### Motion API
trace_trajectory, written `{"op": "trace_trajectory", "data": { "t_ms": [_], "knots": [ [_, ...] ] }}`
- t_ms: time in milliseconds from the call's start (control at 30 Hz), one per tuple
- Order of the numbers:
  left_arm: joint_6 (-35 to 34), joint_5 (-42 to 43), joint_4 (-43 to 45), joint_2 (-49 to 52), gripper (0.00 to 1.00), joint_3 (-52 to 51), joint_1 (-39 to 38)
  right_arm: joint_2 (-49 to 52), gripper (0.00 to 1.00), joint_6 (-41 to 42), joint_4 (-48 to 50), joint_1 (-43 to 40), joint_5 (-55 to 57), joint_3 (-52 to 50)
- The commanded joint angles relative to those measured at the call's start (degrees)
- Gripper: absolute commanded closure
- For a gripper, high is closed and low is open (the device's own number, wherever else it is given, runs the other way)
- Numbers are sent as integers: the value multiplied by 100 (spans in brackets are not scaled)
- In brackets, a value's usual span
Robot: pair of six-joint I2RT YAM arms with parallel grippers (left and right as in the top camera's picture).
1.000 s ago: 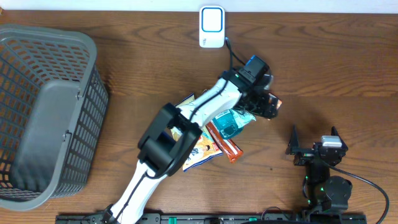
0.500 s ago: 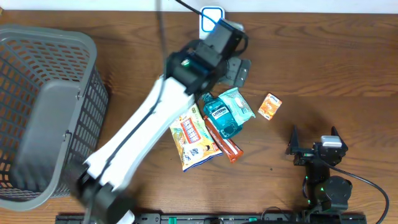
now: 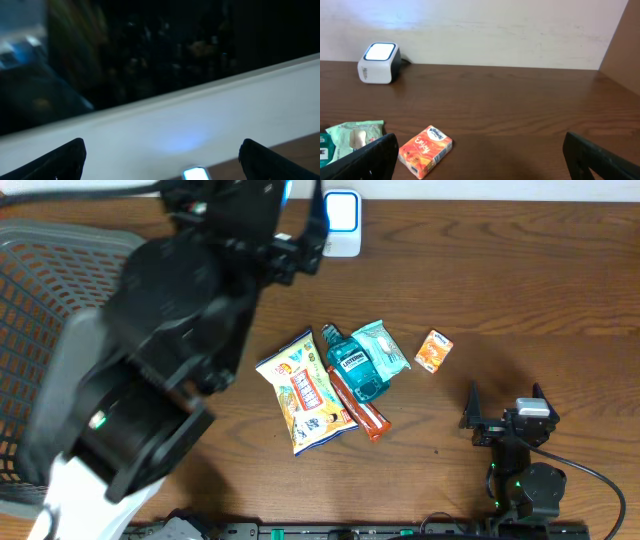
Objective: Scan the item barcode
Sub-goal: 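Retract the left arm back to the basket side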
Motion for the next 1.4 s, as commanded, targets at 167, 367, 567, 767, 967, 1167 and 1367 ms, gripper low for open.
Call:
{"op": "trace_trajectory", "data": {
  "t_ms": [167,367,567,767,967,1167,1367],
  "knots": [
    [1202,-944,-411,-525,2,-122,46,-31,1,2184,48,48,-1174,-7],
    [1187,-938,-260,-1196,2,-977,59,-31,1,4253,155,48,-2658,-7],
    [1185,-789,511,-2236,2,-2479,566,-31,1,5209,461,48,-3150,-4],
    [1023,363,802,-3445,2,-3753,1631,-4,1,3600,-514,48,-3228,356],
    [-46,1220,876,-4631,2,-4426,2824,592,1,2957,-2083,50,-2111,1355],
    [-769,1661,874,-5447,2,-4809,3720,2262,1,2802,-2741,68,-1558,2638],
    [-1432,1921,874,-5980,2,-5123,4356,4715,1,2741,-3711,658,-1200,4478]
  ]
}}
